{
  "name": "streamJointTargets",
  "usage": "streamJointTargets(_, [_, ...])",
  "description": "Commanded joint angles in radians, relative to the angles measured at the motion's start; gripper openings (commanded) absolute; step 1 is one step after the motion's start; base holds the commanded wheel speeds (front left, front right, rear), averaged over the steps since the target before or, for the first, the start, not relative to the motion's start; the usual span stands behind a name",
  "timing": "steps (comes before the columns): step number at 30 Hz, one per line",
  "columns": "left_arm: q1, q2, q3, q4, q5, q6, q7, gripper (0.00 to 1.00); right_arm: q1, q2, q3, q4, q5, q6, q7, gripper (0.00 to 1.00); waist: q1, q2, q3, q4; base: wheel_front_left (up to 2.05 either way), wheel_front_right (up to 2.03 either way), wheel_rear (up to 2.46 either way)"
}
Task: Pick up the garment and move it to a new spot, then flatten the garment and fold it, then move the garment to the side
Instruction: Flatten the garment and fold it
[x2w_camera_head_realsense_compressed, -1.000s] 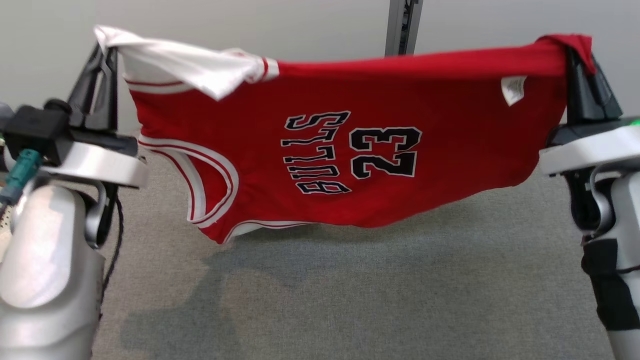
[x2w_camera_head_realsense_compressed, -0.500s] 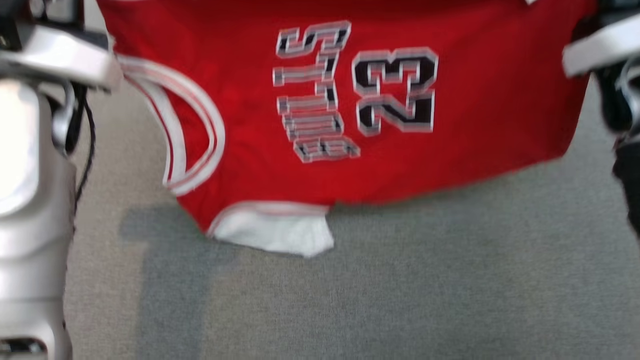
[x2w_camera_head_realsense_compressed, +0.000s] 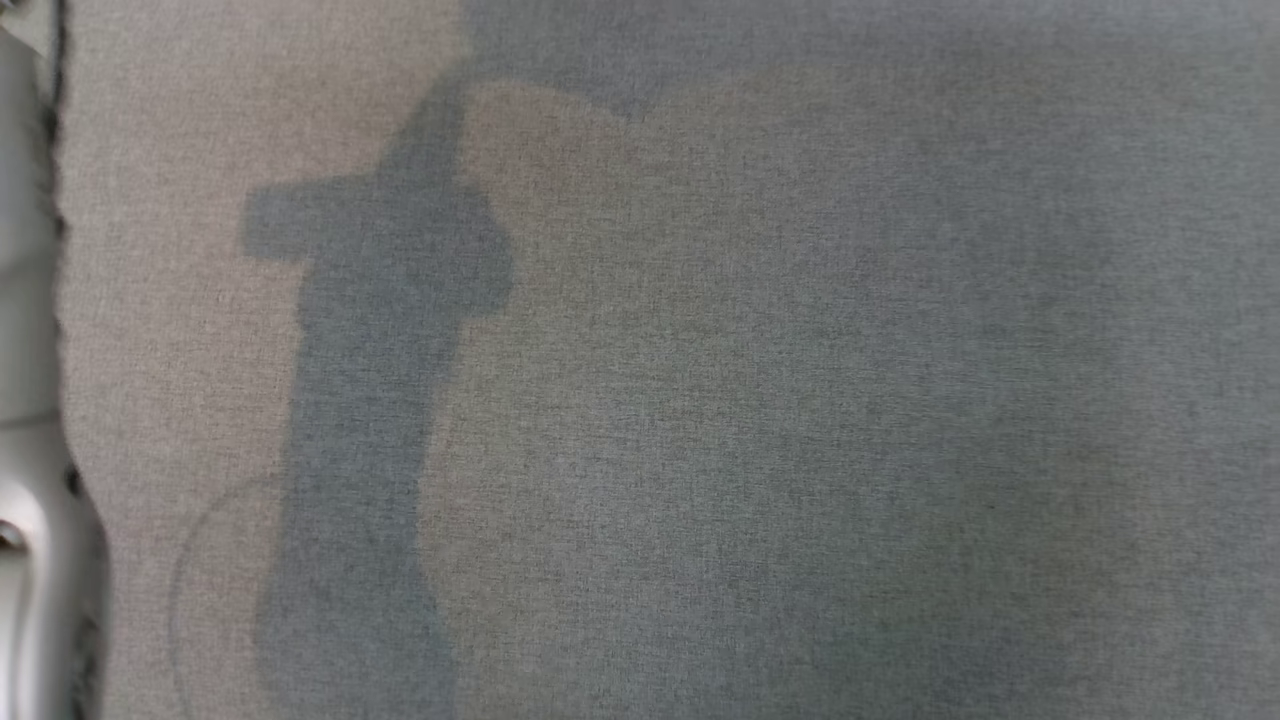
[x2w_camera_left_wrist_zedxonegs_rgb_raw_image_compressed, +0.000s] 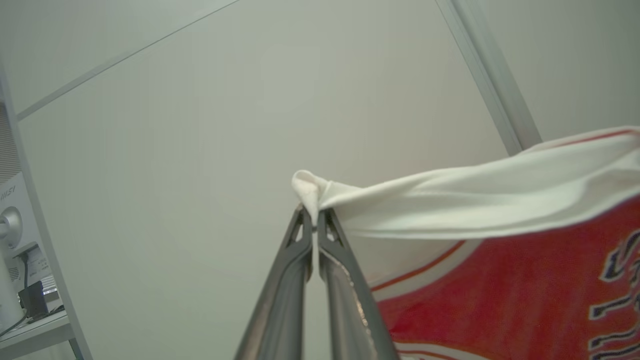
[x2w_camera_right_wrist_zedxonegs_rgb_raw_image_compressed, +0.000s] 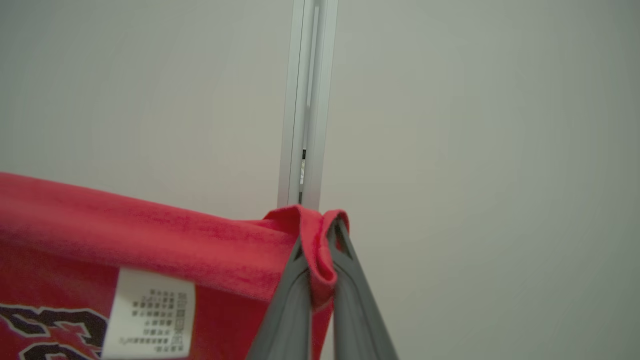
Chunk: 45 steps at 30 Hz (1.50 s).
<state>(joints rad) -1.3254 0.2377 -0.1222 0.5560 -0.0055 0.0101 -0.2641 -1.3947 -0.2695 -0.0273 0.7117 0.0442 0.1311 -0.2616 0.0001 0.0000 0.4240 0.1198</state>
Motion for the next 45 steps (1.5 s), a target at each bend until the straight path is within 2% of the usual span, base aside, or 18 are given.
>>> streamJointTargets(1, [0.073, -0.016, -0.002, 0.018, -0.019, -0.002, 0.001, 0.00, 0.068, 0.005, -0.013, 0.031, 0.003, -0.001, -0.004, 0.00, -0.0001, 0.0000, 0.014, 0.010, 0.00, 0.00, 0.00])
streamJointTargets(6, [0.219, -0.070, -0.008, 0.052, -0.050, -0.005, 0.000, 0.00, 0.199, 0.023, -0.019, 0.090, 0.020, -0.001, -0.004, 0.00, -0.0001, 0.0000, 0.021, 0.011, 0.00, 0.00, 0.00])
streamJointTargets(9, [0.358, -0.115, 0.001, 0.068, -0.082, 0.000, 0.000, 0.00, 0.324, 0.047, -0.021, 0.146, 0.057, 0.000, -0.004, 0.00, -0.0001, 0.0000, 0.016, 0.005, 0.00, 0.00, 0.00])
streamJointTargets(15, [0.622, -0.165, 0.001, 0.109, -0.114, -0.010, -0.001, 0.00, 0.561, 0.077, -0.056, 0.222, 0.146, -0.001, -0.004, 0.00, -0.0001, 0.0000, -0.035, -0.016, 0.00, 0.00, 0.00])
streamJointTargets(30, [1.095, -0.181, -0.040, 0.127, -0.182, 0.005, -0.001, 0.00, 1.006, 0.136, -0.086, 0.181, 0.292, -0.001, -0.004, 0.00, -0.0001, 0.0000, -0.290, -0.037, 0.00, 0.00, 0.00])
streamJointTargets(37, [1.258, -0.182, -0.066, 0.138, -0.169, 0.005, -0.001, 0.00, 1.171, 0.160, -0.044, 0.151, 0.287, -0.001, -0.004, 0.00, -0.0001, 0.0000, -0.411, -0.038, 0.00, 0.00, 0.00])
streamJointTargets(45, [1.375, -0.182, -0.050, 0.126, -0.163, -0.001, -0.001, 0.00, 1.291, 0.176, -0.015, 0.124, 0.291, -0.001, -0.004, 0.00, -0.0001, 0.0000, -0.474, -0.037, 0.00, 0.00, 0.00])
